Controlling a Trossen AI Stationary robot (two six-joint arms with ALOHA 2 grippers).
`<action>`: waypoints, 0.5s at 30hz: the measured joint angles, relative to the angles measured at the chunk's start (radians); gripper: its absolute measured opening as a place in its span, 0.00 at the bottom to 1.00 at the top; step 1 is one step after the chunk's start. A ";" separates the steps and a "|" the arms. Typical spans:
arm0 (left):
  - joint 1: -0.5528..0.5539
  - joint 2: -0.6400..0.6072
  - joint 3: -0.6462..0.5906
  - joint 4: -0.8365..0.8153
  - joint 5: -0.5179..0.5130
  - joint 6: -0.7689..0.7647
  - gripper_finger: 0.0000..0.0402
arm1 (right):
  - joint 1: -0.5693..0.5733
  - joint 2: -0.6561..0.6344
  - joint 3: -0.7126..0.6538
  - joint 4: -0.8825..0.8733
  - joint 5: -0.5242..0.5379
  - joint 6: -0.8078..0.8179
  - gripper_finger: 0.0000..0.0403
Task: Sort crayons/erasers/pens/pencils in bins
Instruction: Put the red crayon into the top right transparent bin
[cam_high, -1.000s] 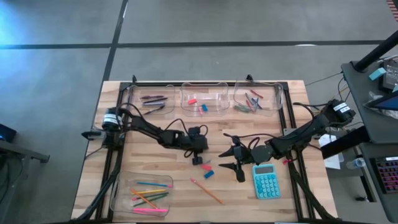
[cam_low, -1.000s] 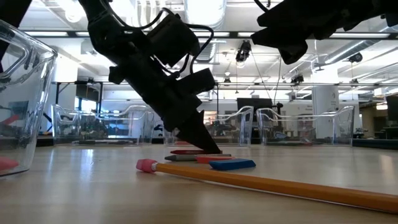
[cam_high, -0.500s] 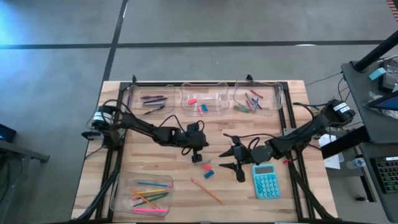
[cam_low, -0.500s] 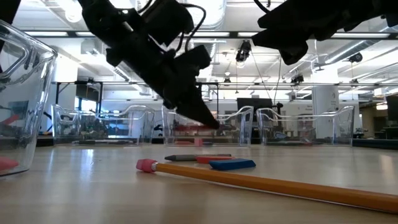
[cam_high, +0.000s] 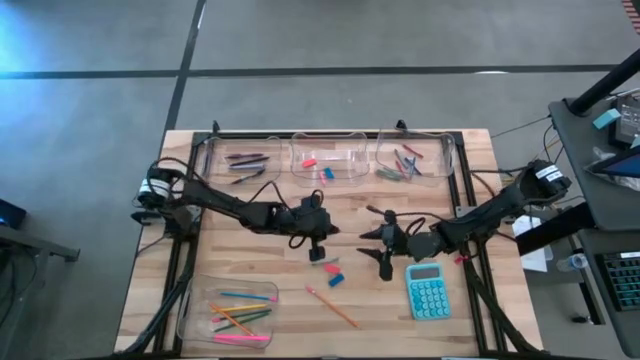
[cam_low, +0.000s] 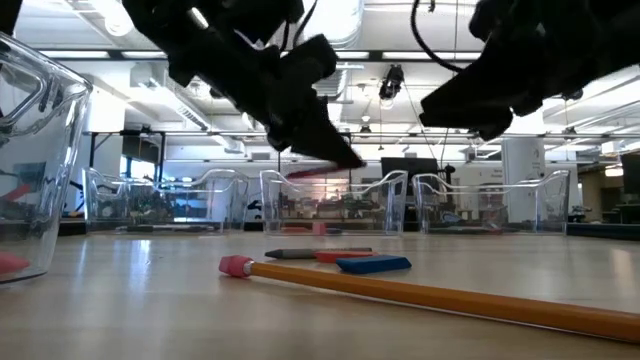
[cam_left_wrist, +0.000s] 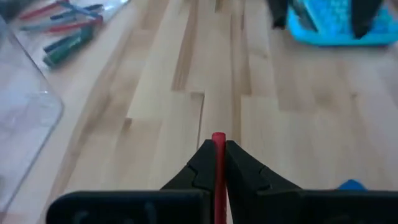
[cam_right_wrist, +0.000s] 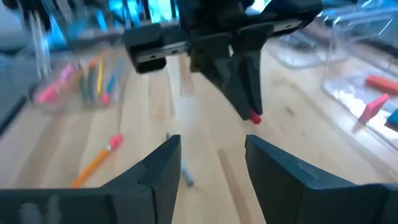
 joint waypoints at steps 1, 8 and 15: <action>0.000 -0.013 0.000 -0.003 0.000 0.000 0.00 | -0.006 0.010 -0.024 0.069 0.001 -0.009 0.42; -0.002 -0.050 -0.001 0.108 0.038 0.001 0.00 | -0.037 0.162 -0.149 0.535 0.002 -0.088 0.42; -0.005 -0.061 0.000 0.226 0.086 0.001 0.00 | -0.065 0.367 -0.097 0.758 0.005 -0.132 0.42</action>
